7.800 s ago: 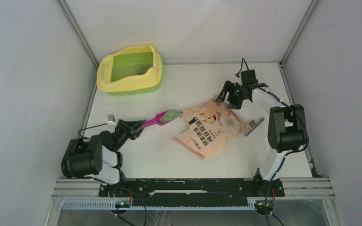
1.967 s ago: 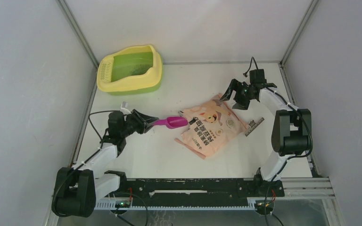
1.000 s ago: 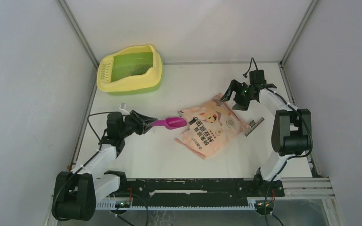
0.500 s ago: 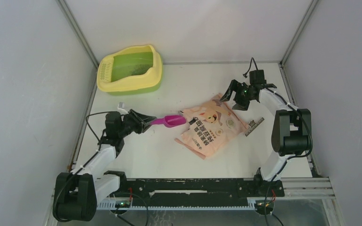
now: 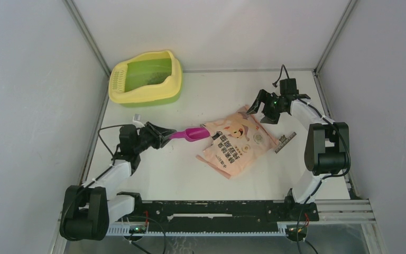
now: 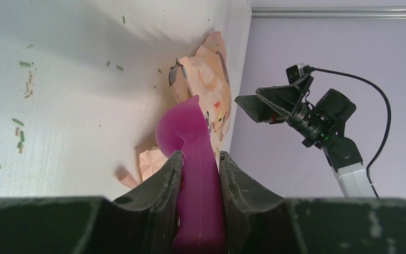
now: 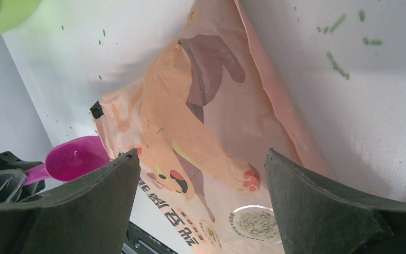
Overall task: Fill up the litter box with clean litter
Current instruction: 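Scoop the cat litter from the cat litter bag.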
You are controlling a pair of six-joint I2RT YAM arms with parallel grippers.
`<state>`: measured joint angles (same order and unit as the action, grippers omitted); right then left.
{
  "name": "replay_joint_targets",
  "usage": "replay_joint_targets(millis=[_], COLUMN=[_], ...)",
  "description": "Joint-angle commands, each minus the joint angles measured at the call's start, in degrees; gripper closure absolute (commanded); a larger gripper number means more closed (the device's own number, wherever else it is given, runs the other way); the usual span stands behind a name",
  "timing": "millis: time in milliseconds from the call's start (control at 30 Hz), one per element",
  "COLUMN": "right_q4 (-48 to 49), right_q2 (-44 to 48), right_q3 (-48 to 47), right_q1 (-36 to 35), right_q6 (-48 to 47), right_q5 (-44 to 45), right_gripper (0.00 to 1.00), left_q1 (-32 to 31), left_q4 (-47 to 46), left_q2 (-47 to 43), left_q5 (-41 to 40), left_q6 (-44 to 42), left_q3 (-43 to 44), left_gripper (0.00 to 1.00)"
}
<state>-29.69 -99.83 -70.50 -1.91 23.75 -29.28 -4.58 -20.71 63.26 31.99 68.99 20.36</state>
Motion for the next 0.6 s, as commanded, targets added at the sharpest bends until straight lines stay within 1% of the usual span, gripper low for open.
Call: replay_joint_targets(millis=[0, 200, 567], right_q4=[1.9, 2.1, 3.0], right_q2=[0.6, 0.6, 0.0], right_q3=[0.1, 0.1, -0.3], right_q1=[-0.1, 0.1, 0.5], right_q6=[0.0, 0.0, 0.6], right_q5=[-0.8, -0.9, -1.4], right_gripper=[0.06, 0.06, 0.06], left_q1=[0.4, 0.1, -3.3], left_q4=[-4.8, -9.3, -14.2], left_q2=[0.4, 2.1, 5.2], left_q5=[0.9, 0.2, -3.6], left_q6=[0.4, 2.5, 5.6], left_q3=[-1.8, -3.0, -3.6], left_gripper=[0.97, 0.97, 0.98])
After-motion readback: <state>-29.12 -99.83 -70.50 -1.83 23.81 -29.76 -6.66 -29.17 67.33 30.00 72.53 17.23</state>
